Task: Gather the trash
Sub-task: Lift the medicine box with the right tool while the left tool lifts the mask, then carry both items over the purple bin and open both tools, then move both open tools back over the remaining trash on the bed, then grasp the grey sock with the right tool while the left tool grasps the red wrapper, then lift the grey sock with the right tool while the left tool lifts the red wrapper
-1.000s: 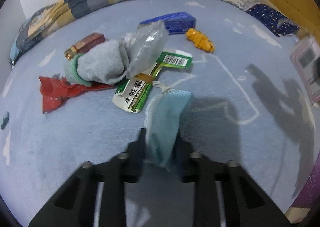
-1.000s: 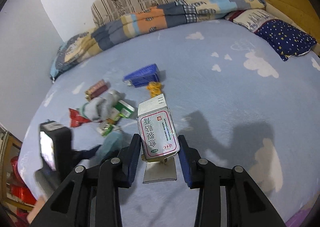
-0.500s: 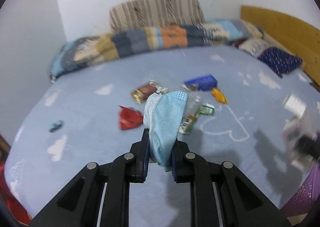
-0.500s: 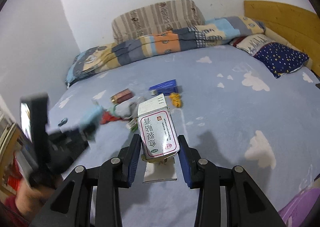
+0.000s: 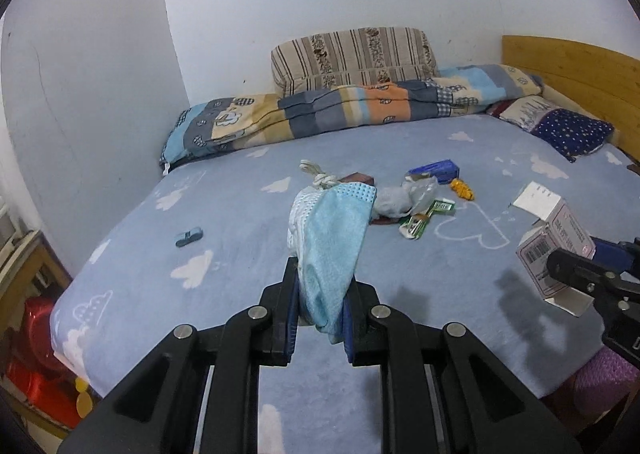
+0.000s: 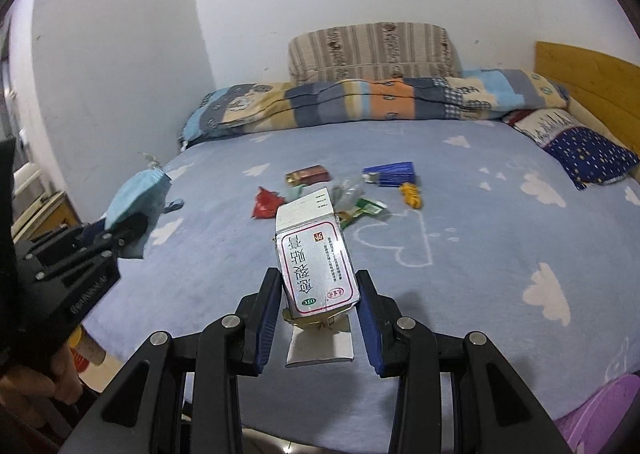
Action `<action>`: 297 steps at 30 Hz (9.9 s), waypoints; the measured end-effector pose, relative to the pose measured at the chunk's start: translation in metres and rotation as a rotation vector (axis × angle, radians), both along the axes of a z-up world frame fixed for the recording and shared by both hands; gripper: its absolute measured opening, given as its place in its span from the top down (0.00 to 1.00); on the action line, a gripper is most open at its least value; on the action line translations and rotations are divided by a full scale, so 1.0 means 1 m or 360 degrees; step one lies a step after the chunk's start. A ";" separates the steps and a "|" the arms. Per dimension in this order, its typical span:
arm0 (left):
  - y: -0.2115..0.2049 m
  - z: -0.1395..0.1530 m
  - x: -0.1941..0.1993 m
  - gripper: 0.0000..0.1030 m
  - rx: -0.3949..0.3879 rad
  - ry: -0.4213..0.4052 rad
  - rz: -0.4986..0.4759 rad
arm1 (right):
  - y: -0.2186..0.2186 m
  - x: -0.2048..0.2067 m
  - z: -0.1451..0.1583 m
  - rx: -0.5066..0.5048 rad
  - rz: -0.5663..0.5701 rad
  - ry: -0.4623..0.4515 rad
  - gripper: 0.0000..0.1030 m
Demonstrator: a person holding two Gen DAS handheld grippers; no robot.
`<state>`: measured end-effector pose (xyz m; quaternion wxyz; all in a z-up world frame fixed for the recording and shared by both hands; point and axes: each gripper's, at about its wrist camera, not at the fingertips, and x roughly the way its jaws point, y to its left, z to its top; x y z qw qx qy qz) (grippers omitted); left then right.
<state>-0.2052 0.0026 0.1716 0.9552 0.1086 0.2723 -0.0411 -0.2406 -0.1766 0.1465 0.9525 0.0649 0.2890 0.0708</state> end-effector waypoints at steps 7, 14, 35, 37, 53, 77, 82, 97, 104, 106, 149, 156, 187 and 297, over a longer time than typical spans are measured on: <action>0.015 -0.004 0.004 0.84 -0.0020 0.0001 0.0060 | 0.016 -0.005 -0.002 -0.0046 0.0071 -0.0025 0.62; 0.018 0.001 0.000 0.84 -0.0007 -0.0067 0.0109 | 0.014 -0.003 -0.002 -0.0037 0.0081 -0.0029 0.62; 0.012 0.004 -0.005 0.84 0.0031 -0.0119 0.0117 | 0.016 -0.007 0.001 -0.0016 0.0104 -0.0050 0.62; 0.011 0.005 -0.006 0.84 0.0031 -0.0124 0.0118 | 0.016 -0.007 0.001 -0.0013 0.0106 -0.0051 0.62; 0.015 0.005 -0.004 0.84 0.0024 -0.0100 0.0070 | 0.017 -0.004 0.000 0.0020 0.0093 -0.0033 0.62; -0.023 0.009 -0.028 0.84 -0.0146 -0.0047 -0.0337 | -0.027 -0.029 0.019 0.0220 -0.0087 -0.0093 0.62; -0.063 0.022 -0.047 0.84 -0.0205 0.0008 -0.0624 | -0.076 -0.074 0.035 0.0373 -0.0218 -0.0129 0.62; -0.287 0.029 -0.136 0.83 -0.0201 0.0526 -0.1757 | -0.258 -0.253 0.017 0.0493 -0.1020 -0.0076 0.62; -0.372 0.005 -0.168 0.69 0.0024 0.0697 -0.1983 | -0.300 -0.280 -0.021 0.0600 -0.1194 0.0018 0.59; -0.379 0.003 -0.172 0.49 0.0056 0.0672 -0.1954 | -0.307 -0.285 -0.030 0.0623 -0.1228 0.0046 0.57; -0.067 0.012 -0.003 0.36 -0.0082 0.0054 -0.0551 | -0.098 -0.064 0.037 0.0178 -0.0313 0.0122 0.40; -0.057 0.013 0.001 0.36 -0.0042 0.0009 -0.0490 | -0.085 -0.043 0.031 0.0186 -0.0278 0.0167 0.40; 0.128 -0.007 0.129 0.35 -0.0474 0.0370 0.0420 | 0.013 0.179 0.003 0.0161 0.0071 0.0306 0.40; 0.023 0.003 0.021 0.84 -0.0108 -0.0087 -0.0003 | -0.028 0.018 0.001 0.0246 -0.0213 0.0070 0.91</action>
